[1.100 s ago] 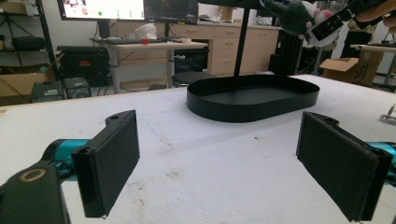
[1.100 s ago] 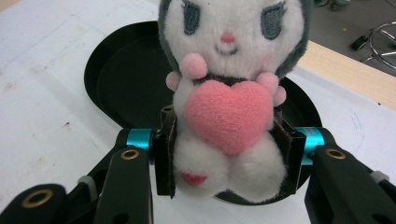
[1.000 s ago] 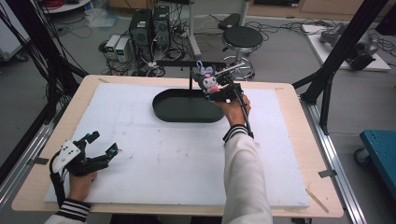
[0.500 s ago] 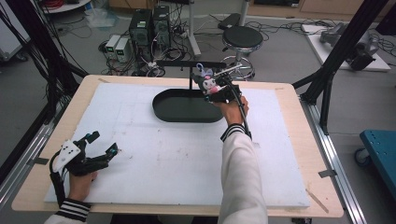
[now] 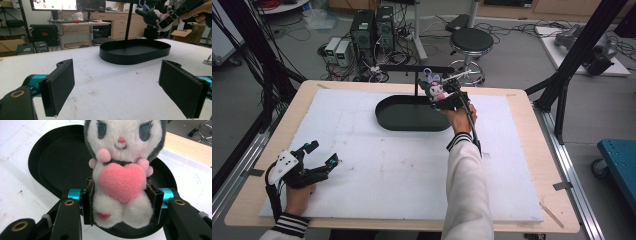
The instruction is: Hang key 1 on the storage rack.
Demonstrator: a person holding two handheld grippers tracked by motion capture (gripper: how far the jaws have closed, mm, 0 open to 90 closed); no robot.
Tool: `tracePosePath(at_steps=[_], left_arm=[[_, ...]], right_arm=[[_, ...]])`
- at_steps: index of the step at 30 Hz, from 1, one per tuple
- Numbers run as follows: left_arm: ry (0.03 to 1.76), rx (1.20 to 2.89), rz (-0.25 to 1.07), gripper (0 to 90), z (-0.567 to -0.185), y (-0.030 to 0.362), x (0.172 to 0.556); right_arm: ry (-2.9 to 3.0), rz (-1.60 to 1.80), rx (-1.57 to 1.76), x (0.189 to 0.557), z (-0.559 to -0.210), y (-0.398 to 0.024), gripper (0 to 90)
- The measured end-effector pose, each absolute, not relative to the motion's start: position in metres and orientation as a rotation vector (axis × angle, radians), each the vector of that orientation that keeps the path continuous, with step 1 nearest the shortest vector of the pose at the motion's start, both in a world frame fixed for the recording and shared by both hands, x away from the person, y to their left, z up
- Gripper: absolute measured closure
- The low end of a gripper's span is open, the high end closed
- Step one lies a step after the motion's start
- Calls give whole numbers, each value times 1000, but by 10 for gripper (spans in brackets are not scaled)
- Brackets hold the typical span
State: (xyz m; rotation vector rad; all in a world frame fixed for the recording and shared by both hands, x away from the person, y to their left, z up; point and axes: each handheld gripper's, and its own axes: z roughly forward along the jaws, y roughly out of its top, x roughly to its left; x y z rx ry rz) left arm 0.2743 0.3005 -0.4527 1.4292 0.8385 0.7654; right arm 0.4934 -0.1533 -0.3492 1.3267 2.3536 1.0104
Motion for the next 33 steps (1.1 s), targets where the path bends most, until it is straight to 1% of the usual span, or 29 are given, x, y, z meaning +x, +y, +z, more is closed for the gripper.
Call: tracePosePath(at_steps=[2,3,4,6,7,8,9,16,23,25,33], left_arm=[[839,1429,764,137,-453,301,274],[839,1428,765,137,-453,300,274],[839,1428,766,137,-453,300,274],[839,1429,765,137,-453,301,274],[839,1428,766,137,-453,300,274],[839,1429,765,137,-453,300,274],[839,1428,767,137,-453,300,274],[840,1429,763,137,-453,301,274],[838,1430,766,137,-453,301,274],[839,1429,764,137,-453,301,274],[839,1430,767,137,-453,300,274]], right_arm=[[2355,1015,1326,494,-350,-154,517],[2359,1021,1319,494,-350,-154,494],[2374,1028,1309,494,-351,-154,433],[2378,1030,1299,495,-352,-152,193],[2372,1020,1298,493,-351,-151,88],[2383,1032,1289,492,-350,-150,32],[2385,1062,1277,490,-349,-150,7],[2342,1131,1221,474,-329,-154,7],[2290,1181,1145,443,-303,-170,7],[2281,1251,1096,431,-300,-179,7],[2184,1334,1032,388,-298,-210,7]])
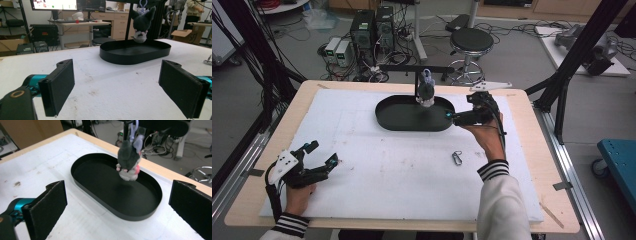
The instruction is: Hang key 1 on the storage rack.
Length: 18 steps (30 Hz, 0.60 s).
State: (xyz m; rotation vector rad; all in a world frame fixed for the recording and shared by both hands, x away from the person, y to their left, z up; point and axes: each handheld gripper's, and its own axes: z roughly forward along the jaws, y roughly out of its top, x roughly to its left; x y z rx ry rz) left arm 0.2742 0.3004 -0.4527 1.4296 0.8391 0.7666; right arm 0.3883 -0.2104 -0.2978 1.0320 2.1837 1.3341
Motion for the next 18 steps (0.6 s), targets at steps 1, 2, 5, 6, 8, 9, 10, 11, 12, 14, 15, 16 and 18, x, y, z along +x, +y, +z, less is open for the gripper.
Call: tracePosePath(at_steps=[1,2,5,6,8,9,10,11,12,14,15,16,18], left_arm=[[839,1430,767,137,-453,300,274],[839,1430,767,137,-453,300,274],[839,1429,766,137,-453,300,274],[839,1429,765,137,-453,301,274],[840,1430,764,137,-453,301,274],[841,1428,763,137,-453,301,274],[841,1428,763,137,-453,301,274],[842,1428,762,137,-453,301,274],[842,1428,763,137,-453,301,274],[841,1428,765,137,-453,300,274],[842,1428,766,137,-453,300,274],[842,1428,766,137,-453,300,274],[841,1430,767,137,-453,300,274]], right_arm=[[2167,1360,1021,382,-298,-215,7],[2162,1368,1024,377,-298,-219,7],[2120,1404,998,363,-302,-231,7],[2120,1404,998,363,-302,-231,7],[2094,1423,983,354,-306,-238,7],[2081,1442,962,346,-311,-245,7],[2080,1446,964,341,-314,-248,7],[2066,1463,943,337,-317,-252,7],[2060,1470,937,333,-319,-254,7],[2055,1482,914,327,-324,-258,7],[2055,1484,911,324,-327,-261,7],[2047,1486,909,322,-329,-262,7],[2037,1493,898,318,-334,-266,7]])
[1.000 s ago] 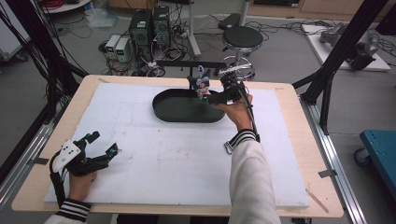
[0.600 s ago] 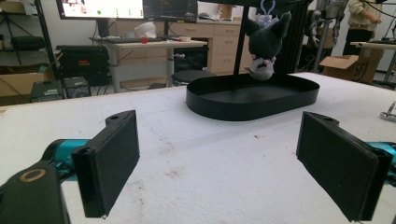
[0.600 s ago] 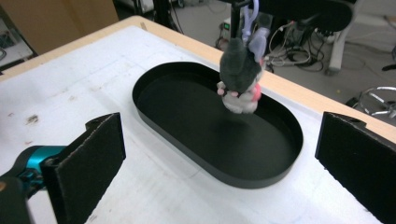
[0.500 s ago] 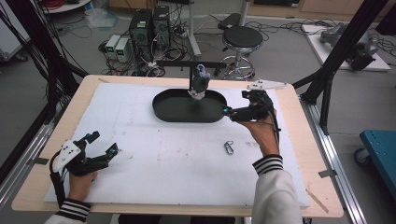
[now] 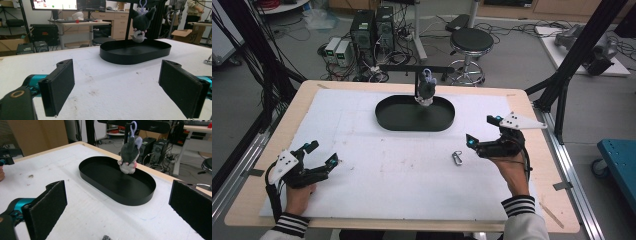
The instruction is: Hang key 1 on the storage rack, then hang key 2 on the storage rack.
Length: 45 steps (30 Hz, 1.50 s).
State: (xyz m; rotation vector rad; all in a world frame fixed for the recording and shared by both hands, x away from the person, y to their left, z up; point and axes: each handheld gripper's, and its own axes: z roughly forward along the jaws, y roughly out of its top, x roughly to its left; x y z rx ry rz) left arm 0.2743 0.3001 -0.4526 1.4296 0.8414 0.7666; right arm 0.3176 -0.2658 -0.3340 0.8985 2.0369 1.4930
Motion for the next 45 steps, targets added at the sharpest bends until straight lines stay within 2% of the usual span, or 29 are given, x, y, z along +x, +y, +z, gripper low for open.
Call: tracePosePath(at_steps=[6,28,45], left_arm=[[843,1429,766,137,-453,300,275],[847,1443,768,137,-452,300,275],[856,1451,758,137,-452,300,276]], right_arm=[[2065,1456,927,312,-343,-274,7],[2093,1447,902,308,-340,-276,7],[2347,1277,801,338,-339,-264,8]])
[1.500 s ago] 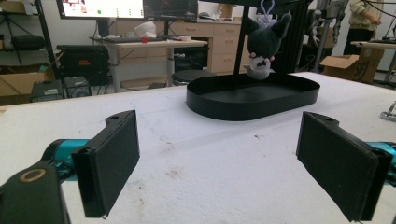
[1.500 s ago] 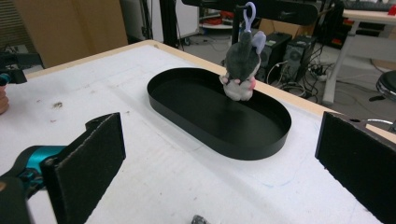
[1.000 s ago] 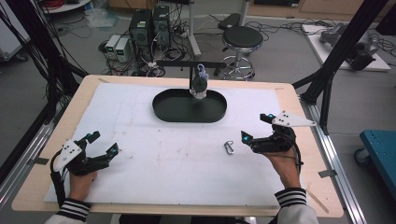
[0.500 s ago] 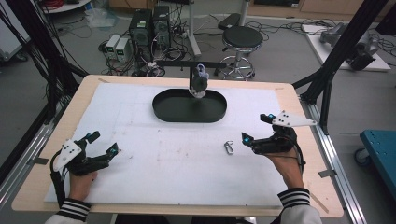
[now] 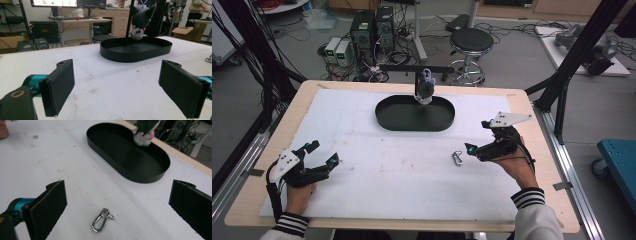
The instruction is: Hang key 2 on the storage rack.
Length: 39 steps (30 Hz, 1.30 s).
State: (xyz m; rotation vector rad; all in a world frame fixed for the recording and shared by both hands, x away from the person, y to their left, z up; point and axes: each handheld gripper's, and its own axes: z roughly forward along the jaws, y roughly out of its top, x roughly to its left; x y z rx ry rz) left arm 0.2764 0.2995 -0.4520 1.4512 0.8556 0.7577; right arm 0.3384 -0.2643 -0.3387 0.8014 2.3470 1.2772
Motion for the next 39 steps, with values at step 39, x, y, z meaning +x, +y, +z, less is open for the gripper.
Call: tracePosePath(at_steps=[39], left_arm=[[853,1455,762,137,-452,299,276]], right_arm=[[2780,911,647,384,-385,-236,58]])
